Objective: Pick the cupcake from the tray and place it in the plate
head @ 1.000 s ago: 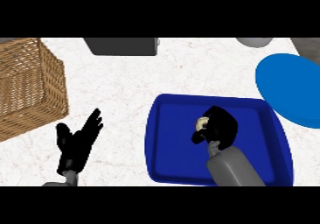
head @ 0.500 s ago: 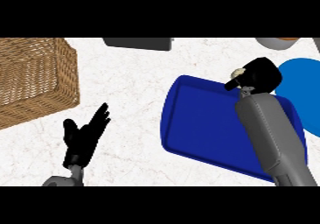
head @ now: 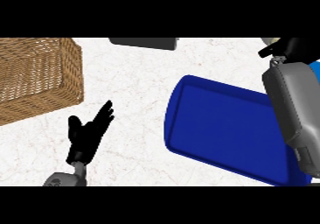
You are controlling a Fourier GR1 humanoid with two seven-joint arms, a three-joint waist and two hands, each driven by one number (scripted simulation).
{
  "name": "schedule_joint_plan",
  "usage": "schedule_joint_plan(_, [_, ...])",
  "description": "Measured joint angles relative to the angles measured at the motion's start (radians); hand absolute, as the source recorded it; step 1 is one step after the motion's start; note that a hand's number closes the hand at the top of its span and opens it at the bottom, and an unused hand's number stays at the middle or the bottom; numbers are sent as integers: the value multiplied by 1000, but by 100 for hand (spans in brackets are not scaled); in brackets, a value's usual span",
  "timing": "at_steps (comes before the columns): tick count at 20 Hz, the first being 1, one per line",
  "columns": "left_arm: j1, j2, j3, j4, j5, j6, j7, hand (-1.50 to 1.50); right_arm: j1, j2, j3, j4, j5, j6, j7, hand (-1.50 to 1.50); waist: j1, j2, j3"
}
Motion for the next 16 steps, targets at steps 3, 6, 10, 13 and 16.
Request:
schedule_joint_plan(3, [2, 2, 1, 3, 1, -3, 2, 0, -14, -16, -53, 9, 74, -50, 11, 150, -6, -2, 1])
schedule_joint_plan(6, [7, 1, 5, 3, 2, 2, 1, 0, -12, -16, -106, 5, 141, -112, 16, 150, -14, -6, 2])
schedule_joint_plan(10, [12, -9, 7, 3, 1, 14, 2, 0, 15, -15, -178, -3, 234, -192, 14, 150, -30, -10, 3])
schedule_joint_plan(13, [18, -7, 11, 1, 2, 16, -1, 0, 51, -13, -237, 5, 304, -250, 13, 150, -38, -11, 3])
schedule_joint_plan(16, [20, 3, 22, -5, 9, 13, 7, 0, 84, -23, -301, 3, 376, -299, 16, 150, -49, -15, 3])
